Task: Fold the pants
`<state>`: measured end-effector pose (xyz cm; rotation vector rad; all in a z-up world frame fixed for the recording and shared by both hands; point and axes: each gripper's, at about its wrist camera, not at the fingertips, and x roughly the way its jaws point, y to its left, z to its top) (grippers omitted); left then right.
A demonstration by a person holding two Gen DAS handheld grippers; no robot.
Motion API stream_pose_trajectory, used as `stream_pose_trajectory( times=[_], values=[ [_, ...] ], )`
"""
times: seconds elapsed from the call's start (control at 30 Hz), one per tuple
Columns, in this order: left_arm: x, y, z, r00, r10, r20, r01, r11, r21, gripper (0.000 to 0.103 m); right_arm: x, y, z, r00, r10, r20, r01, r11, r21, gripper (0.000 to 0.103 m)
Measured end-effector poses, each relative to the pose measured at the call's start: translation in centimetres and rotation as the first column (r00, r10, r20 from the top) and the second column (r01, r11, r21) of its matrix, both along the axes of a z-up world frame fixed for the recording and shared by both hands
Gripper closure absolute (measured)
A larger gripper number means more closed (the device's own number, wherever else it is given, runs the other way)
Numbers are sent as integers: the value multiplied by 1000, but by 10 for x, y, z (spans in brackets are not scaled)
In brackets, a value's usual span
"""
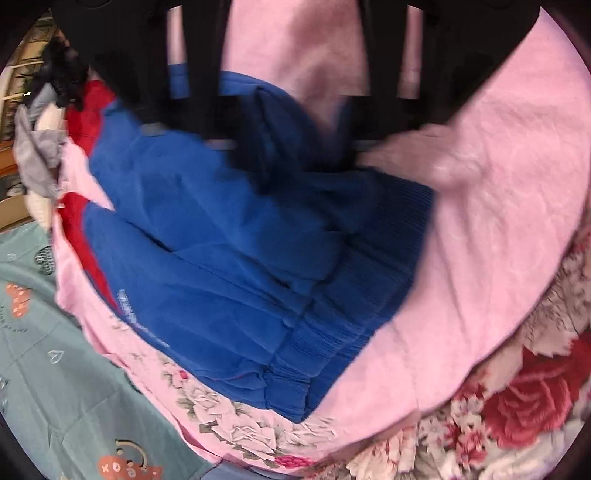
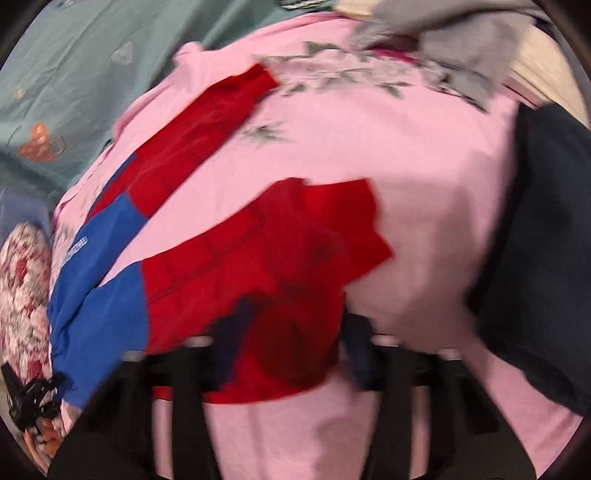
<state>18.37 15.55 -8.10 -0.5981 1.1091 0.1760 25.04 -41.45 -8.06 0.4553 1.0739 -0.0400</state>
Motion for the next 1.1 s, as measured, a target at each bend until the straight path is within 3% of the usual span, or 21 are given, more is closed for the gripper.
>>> stream_pose_trajectory(
  times=[0.03, 0.1, 0.17, 0.33, 0.4, 0.47, 0.53, 0.57, 0.63, 0.77, 0.8, 0.87, 0.93, 1.0, 1.1],
  values=[
    [-1, 0, 2, 1000, 6, 5, -6, 1000, 1, 90, 2, 3, 0, 1000, -7, -8, 7, 1000, -20, 95],
    [-9, 1, 15, 999, 29, 45, -30, 999, 23, 91, 1, 3, 9, 1000, -16, 8, 17, 999, -45, 96],
    [-23, 0, 32, 996, 35, 87, -41, 997, 66, 91, -15, 3, 35, 997, -4, 76, 11, 996, -91, 96],
    [-79, -13, 78, 984, -11, 178, -22, 984, 178, 91, -65, 4, 68, 990, 68, 123, -52, 989, -136, 96],
    [-93, -16, 78, 986, -46, 159, 14, 981, 195, 90, -82, 2, 64, 991, 87, 98, -70, 985, -158, 96],
    [-96, -18, 57, 994, -76, 85, 56, 976, 210, 80, -89, 0, 45, 995, 91, 34, -83, 980, -180, 93],
    [-93, -13, 32, 999, -46, -30, 52, 967, 251, 43, -85, -3, 16, 996, 46, -79, -66, 956, -286, 67],
    [-95, -9, 27, 998, -28, -48, 39, 966, 255, 36, -82, -3, 8, 994, 10, -113, -52, 925, -377, 47],
    [-104, 2, 32, 1000, 17, -20, -11, 960, 281, 32, -85, -4, 18, 999, -8, -42, -11, 901, -434, 42],
    [-114, 16, 71, 990, 59, 126, -104, 917, 385, 20, -87, 1, 59, 985, 35, 171, 40, 907, -419, 25],
    [-109, 16, 82, 984, 54, 171, -121, 904, 410, 17, -84, 3, 65, 978, 36, 205, 54, 907, -417, 19],
    [-90, 15, 95, 970, 26, 243, -135, 886, 444, 13, -75, 10, 76, 967, 39, 250, 68, 913, -402, 16],
    [-55, 9, 98, 966, -24, 257, -105, 874, 475, 12, -61, 20, 79, 964, 61, 259, 39, 930, -365, 16],
    [-8, 4, 85, 979, -69, 192, -31, 880, 474, 12, -53, 33, 81, 959, 82, 272, 12, 945, -328, 16],
    [44, -6, 60, 990, -112, 87, 68, 915, 398, 13, -41, 53, 80, 956, 112, 270, -25, 951, -308, 16]
  ],
)
